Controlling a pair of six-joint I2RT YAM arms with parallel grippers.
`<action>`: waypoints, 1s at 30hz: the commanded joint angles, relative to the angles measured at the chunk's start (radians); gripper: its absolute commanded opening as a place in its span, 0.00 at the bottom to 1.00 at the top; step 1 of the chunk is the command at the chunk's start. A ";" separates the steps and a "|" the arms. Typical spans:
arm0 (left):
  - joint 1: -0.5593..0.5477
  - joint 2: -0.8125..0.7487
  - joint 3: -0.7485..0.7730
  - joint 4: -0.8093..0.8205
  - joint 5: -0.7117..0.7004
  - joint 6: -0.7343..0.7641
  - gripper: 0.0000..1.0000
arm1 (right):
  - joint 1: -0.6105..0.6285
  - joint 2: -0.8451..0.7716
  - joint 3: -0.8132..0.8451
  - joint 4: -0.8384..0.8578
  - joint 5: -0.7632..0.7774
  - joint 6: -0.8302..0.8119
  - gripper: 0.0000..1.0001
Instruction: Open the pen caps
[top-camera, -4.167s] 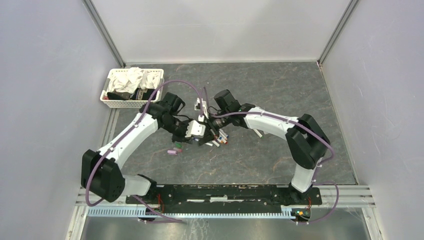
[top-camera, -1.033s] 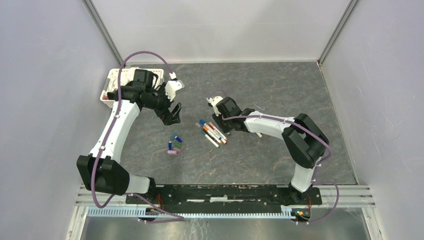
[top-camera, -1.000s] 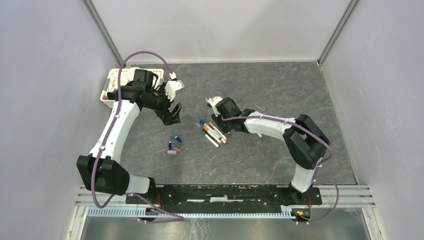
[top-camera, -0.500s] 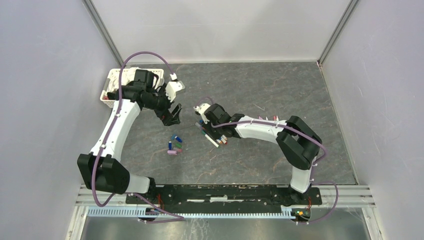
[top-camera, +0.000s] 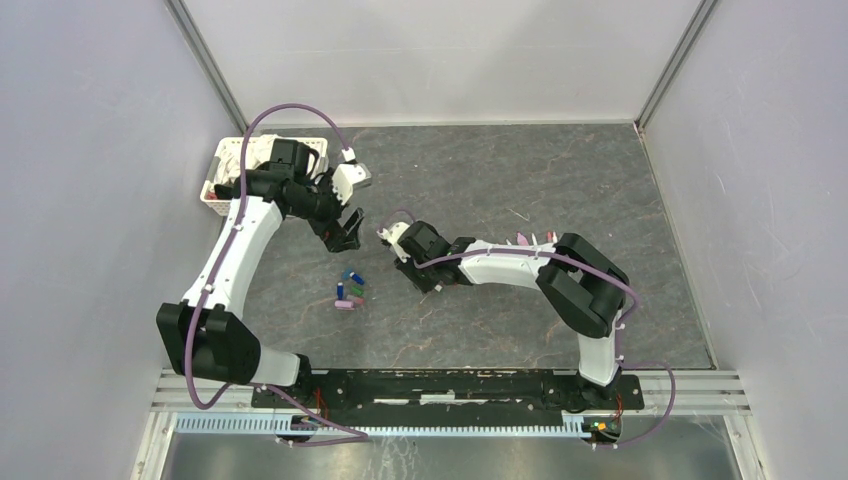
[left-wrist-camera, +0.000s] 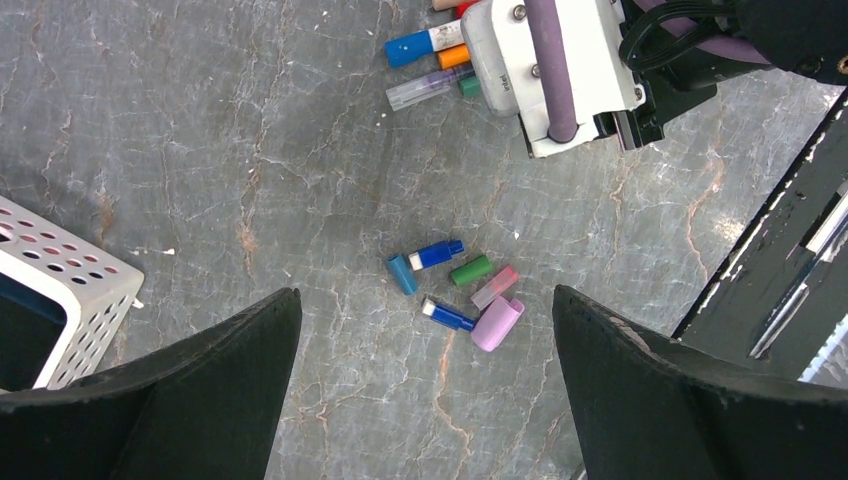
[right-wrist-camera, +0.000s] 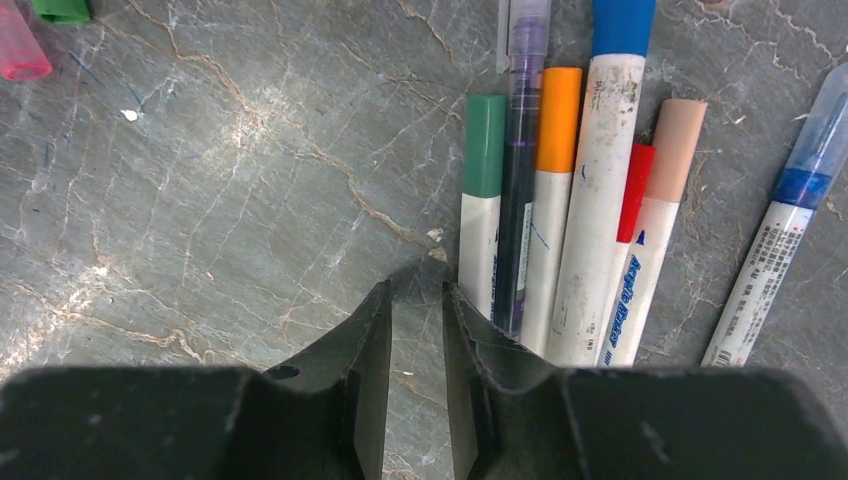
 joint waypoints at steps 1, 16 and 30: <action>0.000 -0.007 0.024 -0.010 -0.006 0.050 1.00 | -0.001 -0.005 0.007 0.012 0.013 -0.004 0.30; 0.013 0.011 0.058 -0.038 0.009 0.055 1.00 | 0.003 -0.052 0.021 -0.002 0.067 -0.040 0.32; 0.017 0.017 0.056 -0.059 0.033 0.070 1.00 | -0.016 -0.016 -0.016 0.029 0.123 -0.046 0.31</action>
